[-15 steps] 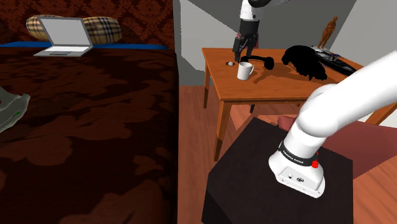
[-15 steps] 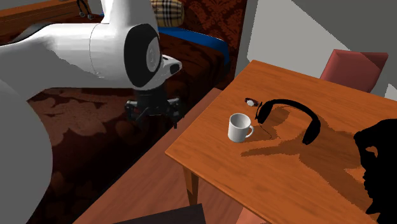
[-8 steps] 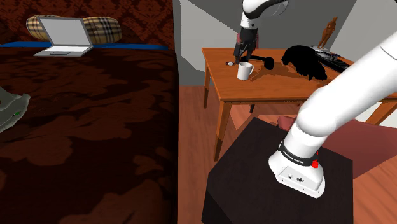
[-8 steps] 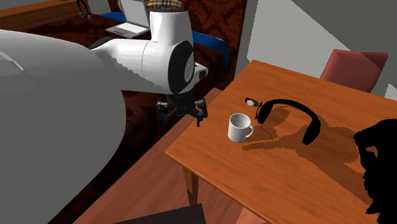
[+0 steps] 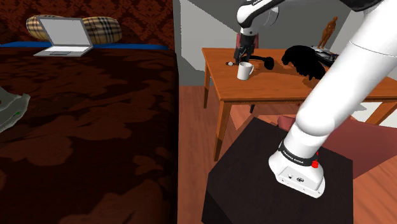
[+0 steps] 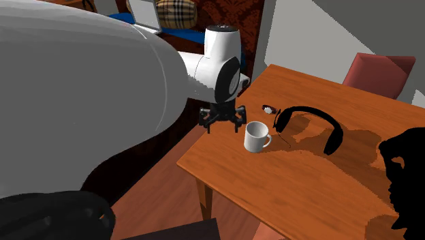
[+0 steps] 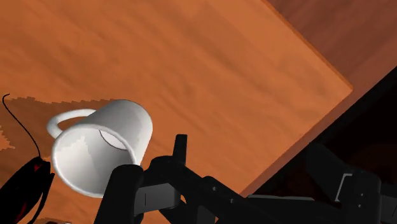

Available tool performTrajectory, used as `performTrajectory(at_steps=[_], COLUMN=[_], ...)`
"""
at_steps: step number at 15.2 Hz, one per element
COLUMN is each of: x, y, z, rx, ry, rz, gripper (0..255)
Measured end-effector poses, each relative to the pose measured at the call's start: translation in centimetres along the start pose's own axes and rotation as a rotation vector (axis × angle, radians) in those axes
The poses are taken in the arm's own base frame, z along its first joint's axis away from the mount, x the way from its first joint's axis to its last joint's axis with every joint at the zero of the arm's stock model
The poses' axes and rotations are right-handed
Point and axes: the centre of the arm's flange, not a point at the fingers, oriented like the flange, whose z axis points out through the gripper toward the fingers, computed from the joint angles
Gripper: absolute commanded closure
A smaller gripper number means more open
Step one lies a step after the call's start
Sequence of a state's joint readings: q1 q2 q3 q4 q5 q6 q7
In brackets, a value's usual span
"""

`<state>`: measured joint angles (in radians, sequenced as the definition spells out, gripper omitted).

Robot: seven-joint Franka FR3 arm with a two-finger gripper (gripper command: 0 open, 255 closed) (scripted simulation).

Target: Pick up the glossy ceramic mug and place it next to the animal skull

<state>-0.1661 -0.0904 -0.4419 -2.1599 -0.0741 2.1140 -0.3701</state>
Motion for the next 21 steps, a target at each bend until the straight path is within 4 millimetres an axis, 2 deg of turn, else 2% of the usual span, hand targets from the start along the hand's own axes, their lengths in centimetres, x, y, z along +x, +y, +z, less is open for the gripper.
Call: performTrajectory(at_steps=[8, 9, 13, 16, 21], x=[4.1, 4.6, 5.2, 5.3, 5.2], y=[8.3, 8.8, 9.7, 9.6, 9.6], z=[4.3, 4.7, 6.7, 8.6, 9.2], rx=[-0.011, -0.012, -0.013, -0.012, -0.013], ry=[0.018, 0.019, 0.021, 0.021, 0.022], rz=[0.029, 0.032, 0.033, 0.033, 0.033], gripper=[0, 0, 0, 0, 0])
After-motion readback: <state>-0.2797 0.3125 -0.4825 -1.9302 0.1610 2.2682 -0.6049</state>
